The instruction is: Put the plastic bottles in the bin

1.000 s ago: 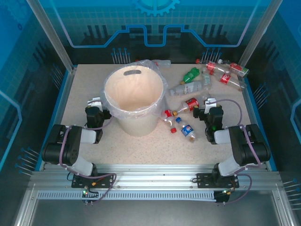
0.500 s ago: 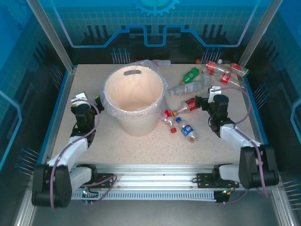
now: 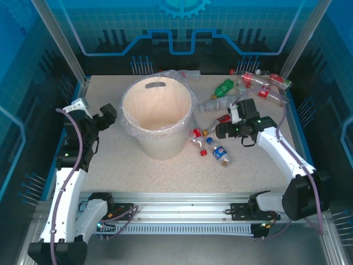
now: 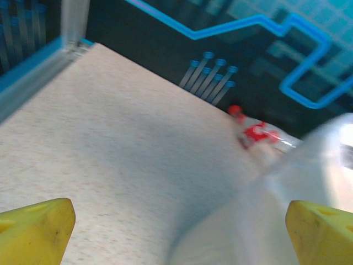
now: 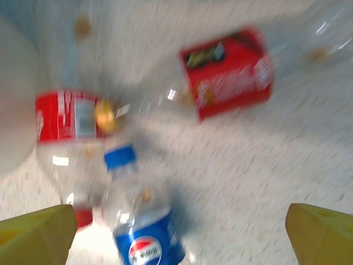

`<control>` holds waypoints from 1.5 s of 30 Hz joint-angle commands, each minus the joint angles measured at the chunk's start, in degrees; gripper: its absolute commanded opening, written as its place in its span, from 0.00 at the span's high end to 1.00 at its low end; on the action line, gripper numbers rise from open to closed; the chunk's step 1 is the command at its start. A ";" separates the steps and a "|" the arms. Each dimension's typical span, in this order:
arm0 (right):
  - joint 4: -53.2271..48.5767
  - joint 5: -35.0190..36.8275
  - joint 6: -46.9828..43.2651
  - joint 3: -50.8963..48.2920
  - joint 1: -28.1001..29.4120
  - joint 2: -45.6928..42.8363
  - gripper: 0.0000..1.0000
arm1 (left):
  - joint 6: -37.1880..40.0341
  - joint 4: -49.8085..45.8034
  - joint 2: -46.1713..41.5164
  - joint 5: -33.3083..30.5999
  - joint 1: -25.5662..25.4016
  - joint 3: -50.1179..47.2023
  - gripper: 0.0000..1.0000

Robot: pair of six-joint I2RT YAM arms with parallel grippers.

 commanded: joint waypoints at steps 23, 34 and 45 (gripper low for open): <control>-3.46 0.30 3.88 -3.26 6.09 17.78 0.19 | 9.14 -15.35 19.05 8.19 -12.05 17.78 0.24; -2.73 0.57 3.13 -3.71 7.16 17.83 0.53 | 10.80 -14.94 20.41 2.18 -13.15 18.74 0.39; -10.86 -0.41 1.83 1.93 7.03 2.80 0.60 | 10.89 -15.39 22.81 2.29 -13.15 21.13 0.56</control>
